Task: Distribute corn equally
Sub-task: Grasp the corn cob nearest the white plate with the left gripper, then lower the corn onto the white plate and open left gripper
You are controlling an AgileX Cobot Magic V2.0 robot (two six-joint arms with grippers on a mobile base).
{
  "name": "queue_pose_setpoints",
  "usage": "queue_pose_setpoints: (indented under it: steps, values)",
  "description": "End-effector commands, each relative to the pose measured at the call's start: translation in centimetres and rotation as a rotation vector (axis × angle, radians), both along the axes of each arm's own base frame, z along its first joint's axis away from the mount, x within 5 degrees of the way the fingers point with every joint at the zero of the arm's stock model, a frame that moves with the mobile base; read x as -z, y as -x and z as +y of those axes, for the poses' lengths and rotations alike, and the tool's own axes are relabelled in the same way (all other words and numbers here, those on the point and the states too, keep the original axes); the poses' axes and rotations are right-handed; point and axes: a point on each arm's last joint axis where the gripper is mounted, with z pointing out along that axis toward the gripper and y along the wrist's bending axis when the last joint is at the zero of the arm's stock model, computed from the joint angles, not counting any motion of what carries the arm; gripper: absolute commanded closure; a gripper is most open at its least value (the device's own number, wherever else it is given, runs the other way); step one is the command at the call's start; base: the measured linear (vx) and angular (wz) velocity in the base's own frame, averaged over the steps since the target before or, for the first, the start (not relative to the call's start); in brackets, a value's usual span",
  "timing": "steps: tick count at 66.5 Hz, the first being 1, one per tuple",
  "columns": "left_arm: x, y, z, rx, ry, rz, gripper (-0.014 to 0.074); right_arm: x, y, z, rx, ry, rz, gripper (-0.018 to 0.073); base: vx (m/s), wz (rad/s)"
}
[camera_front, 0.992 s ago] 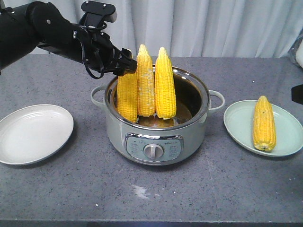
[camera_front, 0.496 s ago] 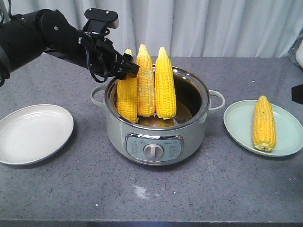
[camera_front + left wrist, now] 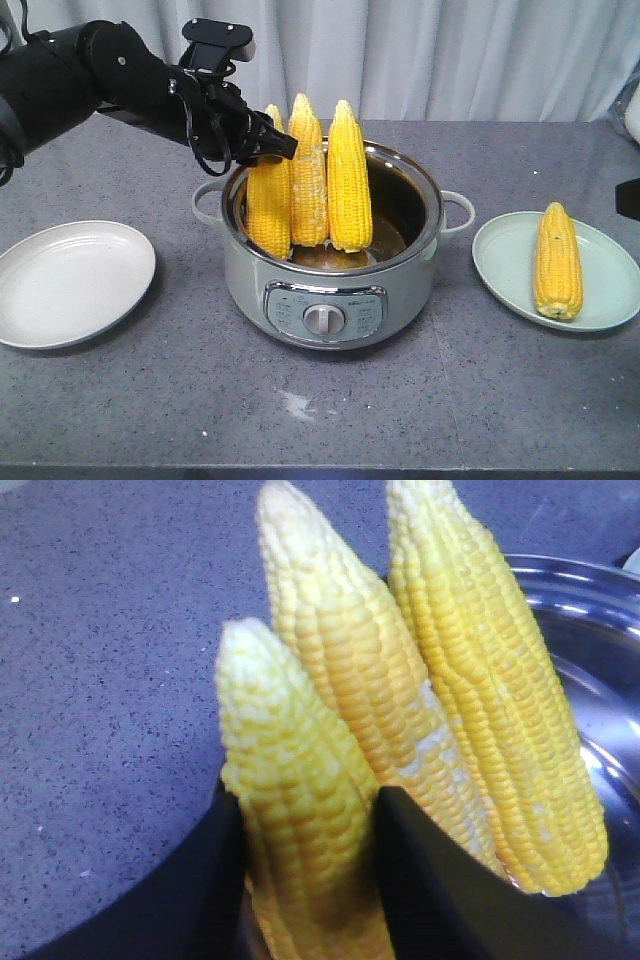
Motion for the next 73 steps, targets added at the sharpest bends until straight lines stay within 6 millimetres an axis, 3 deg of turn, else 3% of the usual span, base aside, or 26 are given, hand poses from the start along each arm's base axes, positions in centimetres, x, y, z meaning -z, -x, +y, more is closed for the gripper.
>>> queue_pose_setpoints:
  steps: [1,18,25,42,50,58,73]
  values:
    - [-3.8,0.7,0.2,-0.021,0.068,-0.117,0.0489,-1.5,0.1,0.0,0.015,-0.004,-0.102,-0.0017,0.0,0.0]
    - [-4.5,1.2,0.4,-0.015,0.07,-0.121,0.0563,-1.5,0.1,0.0,0.014,-0.004,-0.101,-0.0017,0.0,0.0]
    - [-6.5,2.1,0.7,-0.009,0.084,-0.157,0.0561,-1.5,0.1,0.0,0.014,-0.004,-0.101,-0.0017,0.0,0.0]
    - [-13.4,5.2,1.9,0.009,0.121,-0.304,0.0559,-1.5,0.1,0.0,0.014,-0.004,-0.1,-0.0017,0.0,0.0]
    - [-15.2,6.3,2.8,-0.021,0.076,-0.308,0.0559,-1.5,0.1,0.0,0.013,-0.004,-0.097,-0.0017,0.0,0.0]
    - [-15.4,6.4,4.1,-0.112,-0.026,-0.273,0.0559,-1.4,0.1,0.0,0.011,-0.006,-0.094,-0.0017,0.0,0.0]
    - [-13.7,5.6,7.0,-0.286,-0.212,-0.16,0.0559,-1.4,0.1,0.0,0.011,-0.006,-0.094,-0.0017,0.0,0.0]
